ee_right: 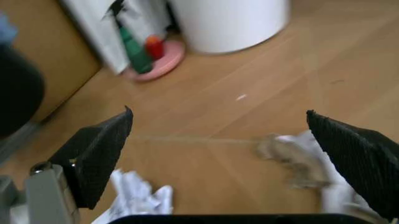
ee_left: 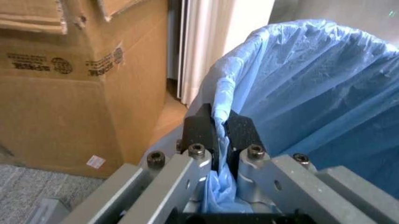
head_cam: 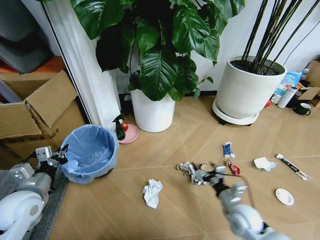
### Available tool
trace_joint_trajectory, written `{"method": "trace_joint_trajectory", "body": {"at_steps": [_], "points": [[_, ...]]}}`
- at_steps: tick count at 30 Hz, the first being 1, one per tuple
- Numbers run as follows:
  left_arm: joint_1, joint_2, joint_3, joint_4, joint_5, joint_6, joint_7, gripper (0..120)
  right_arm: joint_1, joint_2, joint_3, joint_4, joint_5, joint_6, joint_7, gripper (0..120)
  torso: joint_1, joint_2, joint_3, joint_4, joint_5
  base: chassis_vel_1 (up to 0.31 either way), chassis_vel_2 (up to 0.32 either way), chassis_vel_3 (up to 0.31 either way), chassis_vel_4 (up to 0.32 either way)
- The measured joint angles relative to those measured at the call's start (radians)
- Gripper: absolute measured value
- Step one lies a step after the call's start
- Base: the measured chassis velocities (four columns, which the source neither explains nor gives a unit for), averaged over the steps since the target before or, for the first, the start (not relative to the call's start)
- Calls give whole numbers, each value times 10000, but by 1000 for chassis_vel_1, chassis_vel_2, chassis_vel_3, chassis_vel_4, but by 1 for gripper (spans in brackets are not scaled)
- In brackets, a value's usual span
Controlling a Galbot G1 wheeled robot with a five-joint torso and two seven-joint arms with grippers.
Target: Pick up the trash bin and place the garbage on the floor into it.
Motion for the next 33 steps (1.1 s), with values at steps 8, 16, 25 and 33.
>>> {"method": "trace_joint_trajectory", "body": {"at_steps": [8,16,25,33], "points": [[243,68,-182,-42,75,-32,-5,0,2222,224,-1789,-2771,302,296,-3464,100,0,0,0,1,-3,0,0,0,0],[324,-80,-182,-183,254,-99,29,0,4677,213,-3541,-5768,212,790,-7313,100,0,0,0,-2,-10,0,0,0,0],[425,-33,-268,-186,322,-159,92,0,5948,2079,-4452,-7631,-553,903,-7915,100,1,0,0,5,0,0,0,0,0],[341,-168,-276,-194,320,-168,92,0,6587,2856,-5619,-8687,-567,762,-7886,100,1,0,0,0,-5,0,0,0,0]]}}
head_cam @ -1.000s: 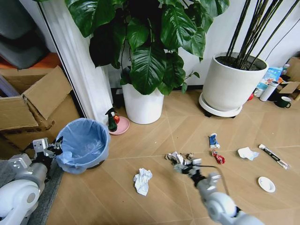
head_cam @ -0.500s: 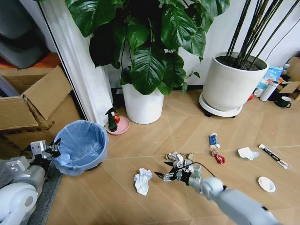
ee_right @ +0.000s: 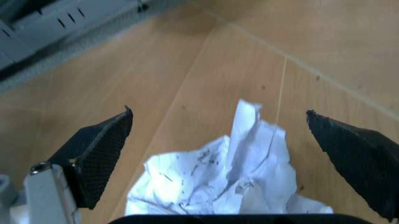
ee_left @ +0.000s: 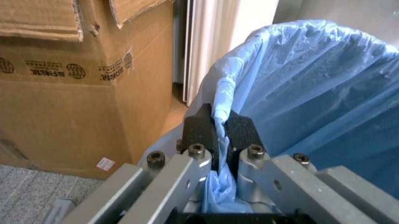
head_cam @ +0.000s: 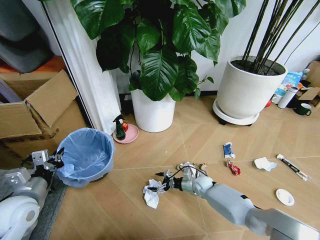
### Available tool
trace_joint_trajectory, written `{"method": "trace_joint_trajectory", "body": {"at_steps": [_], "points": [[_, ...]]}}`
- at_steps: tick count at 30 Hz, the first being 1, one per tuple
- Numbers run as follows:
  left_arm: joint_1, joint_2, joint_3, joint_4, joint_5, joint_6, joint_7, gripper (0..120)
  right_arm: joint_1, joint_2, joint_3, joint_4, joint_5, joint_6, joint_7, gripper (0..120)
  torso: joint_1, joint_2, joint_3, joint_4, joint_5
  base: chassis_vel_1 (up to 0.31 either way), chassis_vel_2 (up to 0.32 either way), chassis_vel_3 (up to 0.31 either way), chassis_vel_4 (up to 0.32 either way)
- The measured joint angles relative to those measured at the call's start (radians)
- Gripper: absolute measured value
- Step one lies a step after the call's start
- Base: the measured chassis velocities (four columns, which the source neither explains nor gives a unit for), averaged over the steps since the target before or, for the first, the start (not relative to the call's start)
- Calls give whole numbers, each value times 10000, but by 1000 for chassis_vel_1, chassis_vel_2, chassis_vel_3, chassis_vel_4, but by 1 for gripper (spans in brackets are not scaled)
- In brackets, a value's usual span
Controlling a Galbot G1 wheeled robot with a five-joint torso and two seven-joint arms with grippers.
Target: Pick up the trash bin and place the garbage on the floor into it.
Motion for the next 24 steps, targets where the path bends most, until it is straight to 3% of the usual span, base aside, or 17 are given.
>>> {"method": "trace_joint_trajectory", "body": {"at_steps": [8,15,24], "points": [[57,-90,-81,-99,55,-25,33,0,291,577,-446,-882,-32,-152,69,100,0,0,0,1,1,0,0,0,0],[74,-159,-114,-209,64,-34,32,0,530,1358,-343,-2426,-515,-177,134,100,0,0,0,0,-1,0,0,0,0],[46,-134,-131,-184,66,-52,50,0,604,1638,-337,-2864,-486,-188,32,70,0,0,0,1,1,0,0,0,0]]}}
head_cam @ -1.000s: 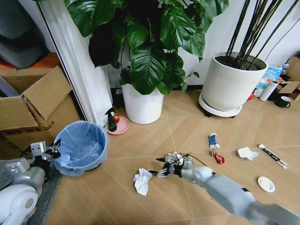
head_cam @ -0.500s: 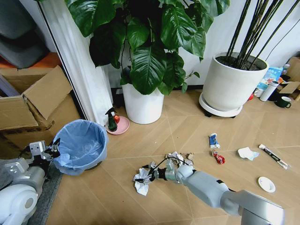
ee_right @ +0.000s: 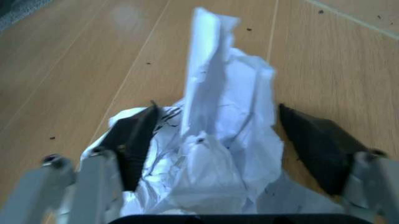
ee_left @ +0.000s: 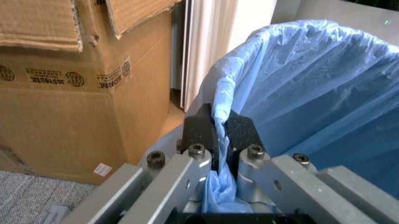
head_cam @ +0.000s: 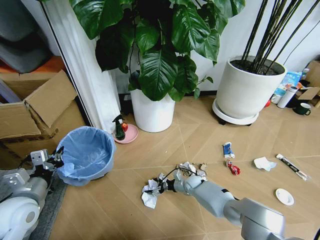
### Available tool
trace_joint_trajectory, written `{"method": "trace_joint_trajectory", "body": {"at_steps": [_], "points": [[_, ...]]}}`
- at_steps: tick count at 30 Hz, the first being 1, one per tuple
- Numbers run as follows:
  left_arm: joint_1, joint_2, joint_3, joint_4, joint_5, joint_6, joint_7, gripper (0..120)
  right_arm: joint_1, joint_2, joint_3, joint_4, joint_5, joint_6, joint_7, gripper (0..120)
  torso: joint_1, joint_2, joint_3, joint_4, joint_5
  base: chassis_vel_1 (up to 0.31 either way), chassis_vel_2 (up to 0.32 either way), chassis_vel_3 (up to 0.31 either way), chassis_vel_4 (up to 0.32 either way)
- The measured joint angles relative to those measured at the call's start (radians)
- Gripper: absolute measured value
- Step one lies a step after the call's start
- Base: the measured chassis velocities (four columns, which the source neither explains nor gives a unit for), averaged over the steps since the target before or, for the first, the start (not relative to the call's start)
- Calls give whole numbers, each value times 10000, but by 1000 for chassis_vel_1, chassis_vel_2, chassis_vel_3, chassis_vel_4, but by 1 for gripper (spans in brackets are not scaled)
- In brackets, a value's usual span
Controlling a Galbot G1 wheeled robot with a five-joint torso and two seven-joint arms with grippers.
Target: Pick up the trash bin and place the garbage on the floor into it.
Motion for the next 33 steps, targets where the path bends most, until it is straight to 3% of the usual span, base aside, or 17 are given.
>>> {"method": "trace_joint_trajectory", "body": {"at_steps": [3,9,17,23,30,33], "points": [[-21,23,31,46,-7,0,0,0,-18,3,26,-24,36,0,-57,56,0,0,0,0,0,0,0,0,0],[-69,50,45,75,-34,0,-17,0,-27,-36,85,-23,115,0,-96,41,0,0,0,0,0,0,0,0,0],[-66,92,140,66,-115,24,-77,0,-74,-190,319,116,232,1,-195,5,0,0,0,-1,1,0,0,0,0],[41,221,280,63,-130,30,-75,0,-139,-465,677,761,319,86,-169,0,0,0,0,0,3,0,0,0,0],[84,864,645,240,-378,72,-16,0,213,-1612,1730,3526,323,371,57,0,-1,0,0,-2,0,0,0,0,0],[24,1014,754,285,-475,108,-12,0,436,-1739,2043,3950,-41,542,9,0,-2,0,-1,0,3,0,0,0,0]]}}
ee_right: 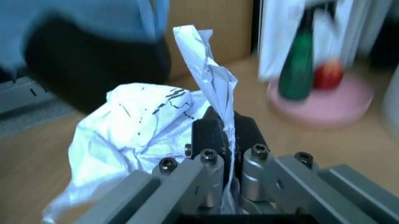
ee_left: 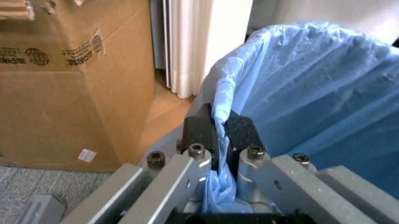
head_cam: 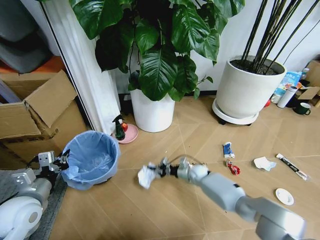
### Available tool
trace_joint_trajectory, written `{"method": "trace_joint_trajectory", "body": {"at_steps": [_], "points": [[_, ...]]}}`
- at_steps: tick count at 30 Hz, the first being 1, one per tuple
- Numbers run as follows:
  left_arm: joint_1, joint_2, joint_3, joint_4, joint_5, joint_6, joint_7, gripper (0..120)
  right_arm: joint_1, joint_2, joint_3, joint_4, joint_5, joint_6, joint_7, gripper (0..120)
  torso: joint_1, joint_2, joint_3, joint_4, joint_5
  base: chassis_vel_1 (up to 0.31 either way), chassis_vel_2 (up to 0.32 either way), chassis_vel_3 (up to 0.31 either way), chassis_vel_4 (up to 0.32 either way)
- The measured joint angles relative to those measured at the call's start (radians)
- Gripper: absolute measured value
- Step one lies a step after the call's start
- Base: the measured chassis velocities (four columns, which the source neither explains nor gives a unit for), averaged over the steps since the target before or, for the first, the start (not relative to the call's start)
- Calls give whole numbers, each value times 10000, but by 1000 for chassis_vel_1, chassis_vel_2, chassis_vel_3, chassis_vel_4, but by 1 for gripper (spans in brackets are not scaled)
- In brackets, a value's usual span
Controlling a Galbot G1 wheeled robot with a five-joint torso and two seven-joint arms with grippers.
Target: Pick up the trash bin and place the garbage on the floor into it.
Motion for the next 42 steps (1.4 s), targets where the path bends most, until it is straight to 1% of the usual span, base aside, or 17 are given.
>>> {"method": "trace_joint_trajectory", "body": {"at_steps": [2,3,6,8,12,17,22,23,26,29,31,33,36,37,39,41,42], "points": [[-105,196,268,33,-71,54,-31,0,638,-36,491,696,-453,289,-142,0,0,0,-1,2,-1,0,0,0,0],[-105,196,268,33,-71,54,-31,0,638,-36,491,696,-453,289,-142,0,0,0,-1,2,-1,0,0,0,0],[-145,389,687,-25,-86,89,-129,0,1549,-32,550,1292,-558,573,-355,0,1,0,2,1,-3,0,0,0,0],[-144,419,751,-55,-86,92,-134,0,1711,-25,509,1390,-566,622,-404,0,1,0,1,0,-3,0,0,0,0],[-99,600,1052,-190,-116,98,-150,0,2568,115,50,2108,-853,944,-668,0,1,0,1,0,-3,0,0,0,0],[-93,686,1119,-247,-239,98,-157,0,2916,224,-268,2438,-1328,1187,-859,0,1,0,1,1,-3,0,0,0,0],[-98,751,1203,-350,-463,111,-173,0,3428,623,-757,2637,-3105,2158,-1313,0,1,0,1,0,-3,0,0,0,0],[-98,751,1203,-350,-463,111,-173,0,3428,623,-757,2637,-3105,2158,-1313,0,1,0,1,0,-3,0,0,0,0],[-100,752,1193,-446,-601,127,-176,0,3586,821,-1045,2744,-4160,2679,-1444,0,1,0,2,0,-3,0,0,0,0],[-99,744,1157,-510,-663,133,-177,0,3643,866,-1224,2832,-4245,2747,-1477,0,1,0,1,0,-3,0,0,0,0],[-49,706,1023,-628,-739,134,-192,0,3718,869,-1677,2913,-3927,2515,-1483,0,1,0,1,0,-3,0,0,0,0],[-34,699,993,-653,-757,134,-195,0,3733,868,-1777,2908,-3752,2424,-1483,2,1,0,1,0,-2,0,0,0,0],[11,684,836,-771,-848,135,-226,0,3777,818,-2309,2785,-2548,1901,-1379,16,1,0,1,0,-2,0,0,0,0],[23,684,797,-827,-884,135,-247,0,3777,815,-2363,2720,-2429,1892,-1371,22,1,0,2,-1,-2,0,0,0,0],[45,684,765,-898,-939,135,-275,0,3778,805,-2395,2684,-2338,1888,-1367,25,1,0,1,-1,-2,0,0,0,0],[85,677,702,-992,-1004,137,-306,0,3764,754,-2440,2692,-2230,1854,-1343,34,1,0,1,-1,-2,0,0,0,0],[85,677,702,-992,-1004,137,-306,0,3764,754,-2440,2692,-2230,1854,-1343,34,1,0,1,-1,-2,0,0,0,0]]}}
